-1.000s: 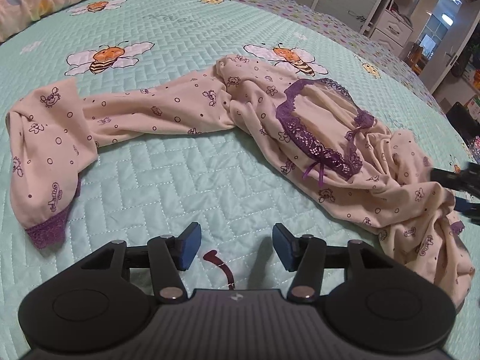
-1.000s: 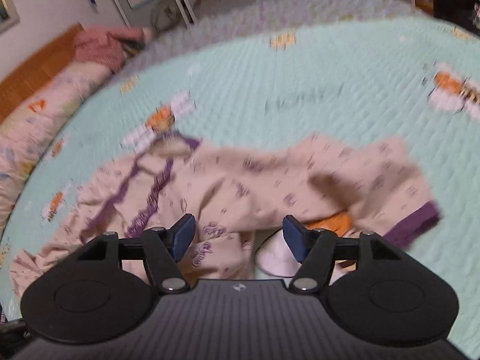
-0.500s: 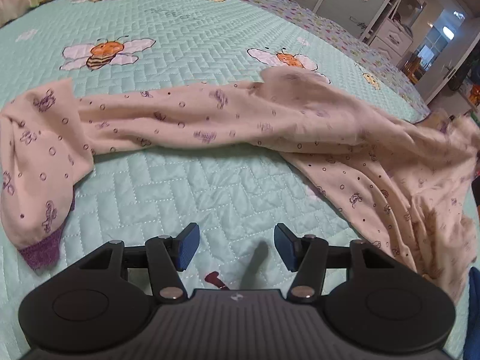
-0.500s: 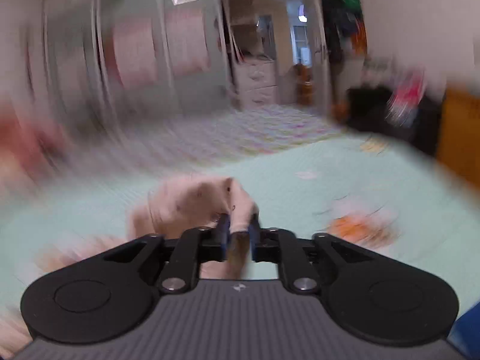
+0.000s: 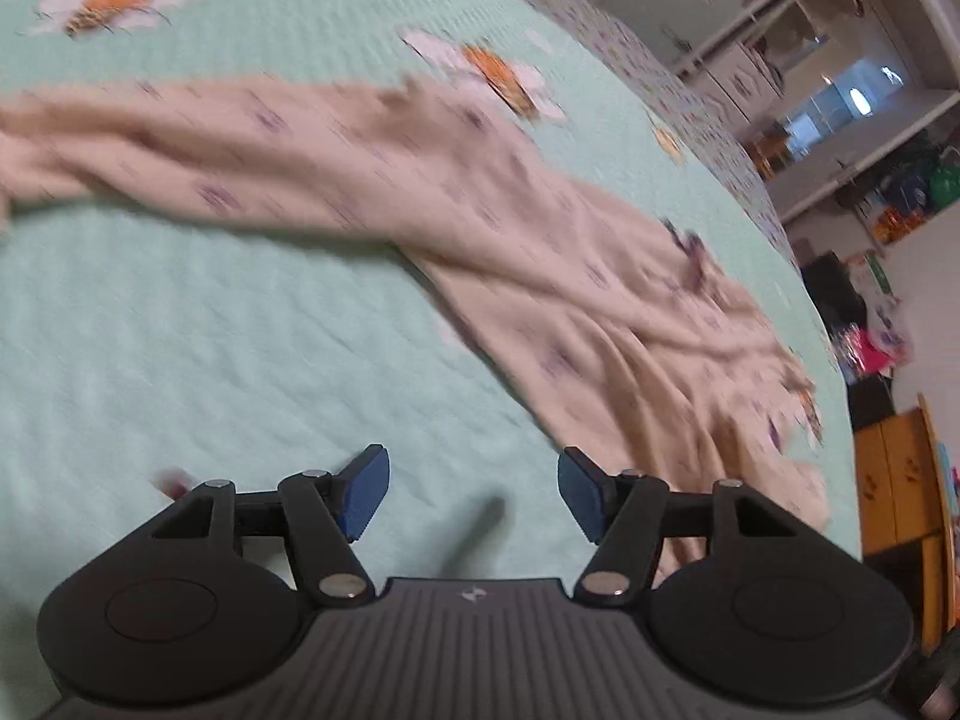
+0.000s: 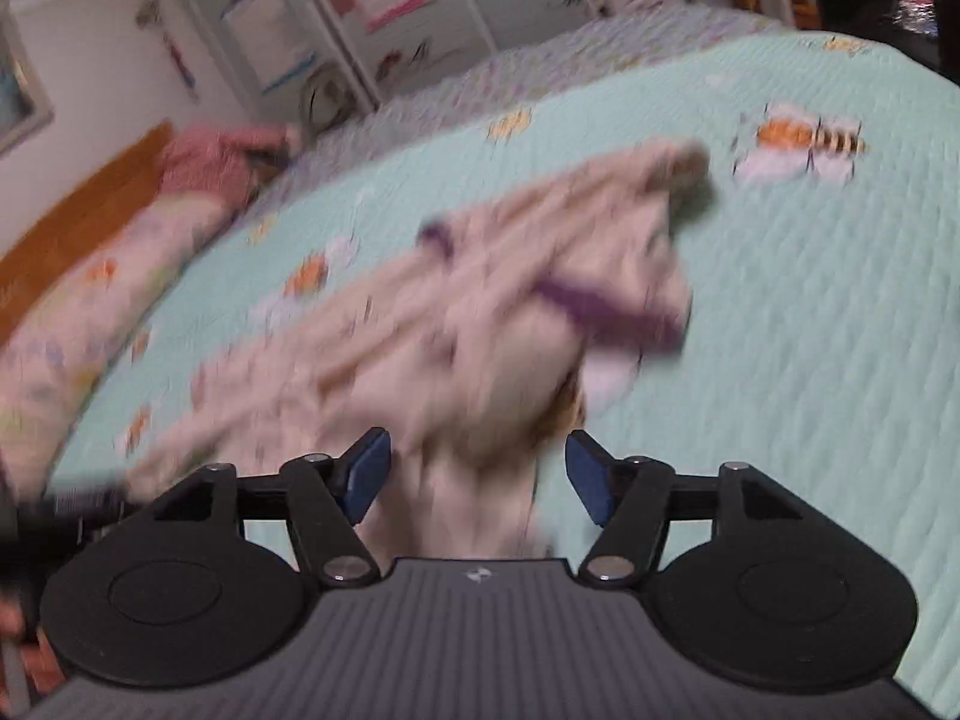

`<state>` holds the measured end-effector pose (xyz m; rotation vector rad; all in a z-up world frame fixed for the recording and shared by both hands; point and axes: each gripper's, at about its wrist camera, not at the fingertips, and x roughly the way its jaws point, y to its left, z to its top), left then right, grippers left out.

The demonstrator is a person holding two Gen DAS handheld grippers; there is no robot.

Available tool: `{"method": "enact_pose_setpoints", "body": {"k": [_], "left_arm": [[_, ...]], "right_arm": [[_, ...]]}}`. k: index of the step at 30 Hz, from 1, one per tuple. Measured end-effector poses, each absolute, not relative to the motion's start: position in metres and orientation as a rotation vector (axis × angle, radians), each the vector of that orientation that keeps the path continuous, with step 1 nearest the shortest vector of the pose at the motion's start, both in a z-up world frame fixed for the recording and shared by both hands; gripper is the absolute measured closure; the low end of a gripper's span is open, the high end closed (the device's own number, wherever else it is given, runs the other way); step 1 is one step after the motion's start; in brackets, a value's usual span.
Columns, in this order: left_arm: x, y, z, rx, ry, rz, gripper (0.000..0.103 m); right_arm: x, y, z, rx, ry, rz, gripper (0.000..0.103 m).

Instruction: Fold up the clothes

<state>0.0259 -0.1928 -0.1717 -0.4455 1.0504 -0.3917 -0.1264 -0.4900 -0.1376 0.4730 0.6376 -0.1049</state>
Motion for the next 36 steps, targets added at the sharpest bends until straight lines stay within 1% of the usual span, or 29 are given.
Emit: {"method": "enact_pose_setpoints", "body": {"k": [1, 4, 6, 7, 8, 9, 10, 11, 12, 13, 15, 19, 21, 22, 23, 24, 25, 29, 31, 32, 33, 34, 36], "left_arm": [[0.022, -0.204, -0.171, -0.429, 1.049, -0.397, 0.034], [0.014, -0.234, -0.171, -0.409, 1.057, -0.420, 0.033], [0.010, -0.252, -0.172, -0.390, 1.068, -0.447, 0.032], [0.008, -0.261, -0.173, -0.380, 1.074, -0.461, 0.032], [0.006, -0.269, -0.173, -0.370, 1.076, -0.475, 0.032], [0.005, -0.275, -0.174, -0.374, 1.081, -0.497, 0.036], [0.005, -0.279, -0.177, -0.397, 1.099, -0.525, 0.056], [0.006, -0.282, -0.181, -0.424, 1.127, -0.551, 0.076], [0.006, -0.284, -0.185, -0.452, 1.154, -0.578, 0.098], [0.007, -0.285, -0.188, -0.474, 1.167, -0.587, 0.099], [0.006, -0.278, -0.183, -0.503, 1.131, -0.593, 0.099], [-0.001, -0.239, -0.132, -0.561, 0.949, -0.638, 0.099], [-0.005, -0.219, -0.110, -0.584, 0.896, -0.640, 0.099], [-0.007, -0.211, -0.101, -0.579, 0.881, -0.640, 0.099], [-0.012, -0.206, -0.095, -0.561, 0.870, -0.631, 0.099], [-0.016, -0.201, -0.093, -0.545, 0.867, -0.620, 0.099], [-0.021, -0.196, -0.094, -0.537, 0.877, -0.609, 0.099], [-0.034, -0.183, -0.114, -0.509, 0.937, -0.544, 0.099], [-0.033, -0.170, -0.123, -0.508, 0.952, -0.517, 0.099], [-0.031, -0.167, -0.125, -0.500, 0.954, -0.508, 0.099], [-0.028, -0.166, -0.126, -0.487, 0.954, -0.496, 0.099], [-0.026, -0.165, -0.126, -0.475, 0.950, -0.483, 0.099], [-0.022, -0.165, -0.122, -0.429, 0.913, -0.447, 0.099]], "right_arm": [[-0.128, -0.481, -0.141, 0.447, 0.638, -0.095, 0.037], [-0.130, -0.472, -0.147, 0.438, 0.629, -0.081, 0.040], [-0.127, -0.478, -0.147, 0.480, 0.616, -0.083, 0.057], [-0.126, -0.483, -0.148, 0.502, 0.609, -0.089, 0.061], [-0.125, -0.491, -0.149, 0.524, 0.601, -0.100, 0.068], [-0.124, -0.497, -0.149, 0.537, 0.594, -0.112, 0.078], [-0.124, -0.502, -0.151, 0.540, 0.590, -0.125, 0.083], [-0.124, -0.506, -0.152, 0.548, 0.589, -0.134, 0.095], [-0.123, -0.510, -0.154, 0.562, 0.594, -0.139, 0.103], [-0.123, -0.515, -0.157, 0.588, 0.594, -0.145, 0.103], [-0.126, -0.526, -0.160, 0.666, 0.575, -0.159, 0.103], [-0.143, -0.551, -0.146, 0.772, 0.509, -0.191, 0.103], [-0.149, -0.540, -0.133, 0.693, 0.520, -0.142, 0.088], [-0.151, -0.527, -0.128, 0.628, 0.538, -0.114, 0.076], [-0.152, -0.511, -0.127, 0.572, 0.558, -0.086, 0.045], [-0.152, -0.495, -0.127, 0.527, 0.577, -0.063, 0.021], [-0.151, -0.480, -0.130, 0.487, 0.589, -0.043, 0.018], [-0.134, -0.439, -0.155, 0.441, 0.649, 0.014, 0.019], [-0.123, -0.421, -0.167, 0.399, 0.673, 0.053, 0.025], [-0.120, -0.413, -0.170, 0.333, 0.677, 0.042, 0.044], [-0.117, -0.407, -0.173, 0.266, 0.684, 0.012, 0.088], [-0.115, -0.408, -0.173, 0.261, 0.683, -0.006, 0.093], [-0.126, -0.445, -0.160, 0.474, 0.614, -0.044, 0.093]]}}
